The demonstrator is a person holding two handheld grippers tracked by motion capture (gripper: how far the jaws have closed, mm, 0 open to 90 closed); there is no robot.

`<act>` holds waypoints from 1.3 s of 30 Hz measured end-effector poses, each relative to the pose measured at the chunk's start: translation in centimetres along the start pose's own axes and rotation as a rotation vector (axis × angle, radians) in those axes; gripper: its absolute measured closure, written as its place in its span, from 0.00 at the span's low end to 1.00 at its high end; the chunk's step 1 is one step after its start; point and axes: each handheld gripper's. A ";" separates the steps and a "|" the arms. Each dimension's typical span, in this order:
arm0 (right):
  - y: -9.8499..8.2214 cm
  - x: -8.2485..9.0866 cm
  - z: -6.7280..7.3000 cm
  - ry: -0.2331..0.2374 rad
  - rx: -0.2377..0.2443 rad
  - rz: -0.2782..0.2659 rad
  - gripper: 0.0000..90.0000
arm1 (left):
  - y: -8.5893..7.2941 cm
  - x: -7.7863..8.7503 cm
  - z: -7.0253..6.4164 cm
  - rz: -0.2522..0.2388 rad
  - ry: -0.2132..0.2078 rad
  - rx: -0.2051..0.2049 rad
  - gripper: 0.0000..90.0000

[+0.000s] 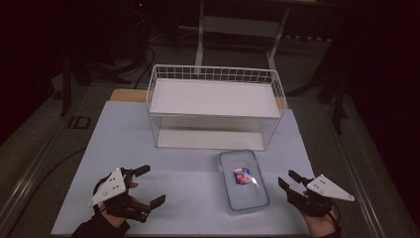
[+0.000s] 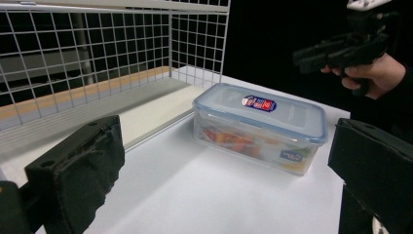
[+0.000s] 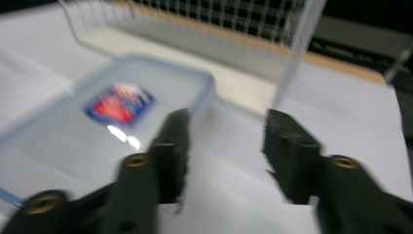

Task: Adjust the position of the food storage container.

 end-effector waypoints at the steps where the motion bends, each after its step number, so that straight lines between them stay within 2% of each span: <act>1: -0.7 -0.1 -0.2 0.015 -0.012 0.037 0.79 | 0.0 0.0 0.0 0.002 -0.003 0.000 0.00; 2: -0.7 -0.1 -0.2 0.015 -0.012 0.037 0.79 | 0.0 0.0 0.0 0.002 -0.003 0.000 0.00; 3: -1.3 -0.4 -0.3 0.028 -0.017 0.092 0.92 | 0.0 0.0 0.1 0.005 -0.003 -0.001 0.00; 4: -1.3 -0.4 -0.3 0.028 -0.017 0.092 0.92 | 0.0 -0.1 0.1 0.004 -0.006 0.002 0.00; 6: -1.9 -0.7 -0.3 0.067 -0.034 0.130 1.00 | -0.1 -0.1 0.1 0.008 -0.005 0.003 0.00; 7: -2.4 -1.2 -0.3 0.109 -0.036 0.166 1.00 | -0.1 -0.1 0.1 0.007 -0.005 0.000 0.00; 10: -2.8 -1.5 -0.1 0.137 -0.027 0.195 1.00 | -0.1 -0.1 0.1 0.002 -0.005 0.003 0.00; 12: -3.1 -1.9 0.1 0.182 -0.025 0.218 1.00 | -0.1 -0.2 0.1 0.002 -0.004 0.001 0.00; 13: -3.4 -2.4 0.6 0.220 -0.007 0.248 1.00 | -0.1 -0.2 0.1 0.002 -0.004 -0.001 0.00; 14: -3.4 -2.4 0.6 0.220 -0.007 0.248 1.00 | -0.1 -0.2 0.1 0.007 -0.004 -0.009 0.00; 15: -3.5 -2.8 1.0 0.257 0.000 0.272 1.00 | -0.2 -0.2 0.0 0.012 -0.004 -0.013 0.00; 16: -3.5 -2.8 1.0 0.257 0.000 0.272 1.00 | -0.2 -0.3 0.0 0.014 -0.005 -0.015 0.00; 17: -3.5 -3.0 1.2 0.283 0.002 0.294 1.00 | -0.2 -0.3 0.0 0.015 -0.007 -0.016 0.00; 18: -3.5 -3.0 1.2 0.283 0.002 0.294 1.00 | -0.2 -0.3 0.0 0.015 -0.007 -0.016 0.00; 19: -3.5 -3.1 1.4 0.310 -0.003 0.301 1.00 | -0.2 -0.3 0.0 0.012 -0.007 -0.014 0.00; 21: -3.5 -3.2 1.6 0.324 0.004 0.304 1.00 | -0.2 -0.3 0.0 0.012 -0.007 -0.015 0.00; 24: -3.3 -3.3 1.9 0.330 0.019 0.311 1.00 | -0.2 -0.3 0.0 0.013 -0.007 -0.015 0.00; 25: -3.1 -3.5 2.4 0.358 0.027 0.319 1.00 | -0.2 -0.4 -0.1 0.016 -0.010 -0.016 0.00; 31: -2.7 -3.9 3.6 0.439 0.078 0.313 1.00 | -0.3 -0.5 0.0 0.015 -0.016 -0.011 0.00; 33: -2.6 -3.9 3.6 0.441 0.091 0.316 1.00 | -0.3 -0.5 -0.1 0.016 -0.013 -0.013 0.00; 35: -2.7 -3.9 3.3 0.414 0.089 0.317 1.00 | -0.3 -0.5 -0.1 0.016 -0.012 -0.013 0.00; 39: -2.4 -3.8 3.6 0.435 0.091 0.305 1.00 | -0.2 -0.5 -0.1 0.013 -0.011 -0.010 0.00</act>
Point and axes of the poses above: each handheld gripper's, and its own axes: x roughly backward along the jaws, y roughly out of its top, z roughly to its left, and after that the axes turned 4 degrees about x, right-handed
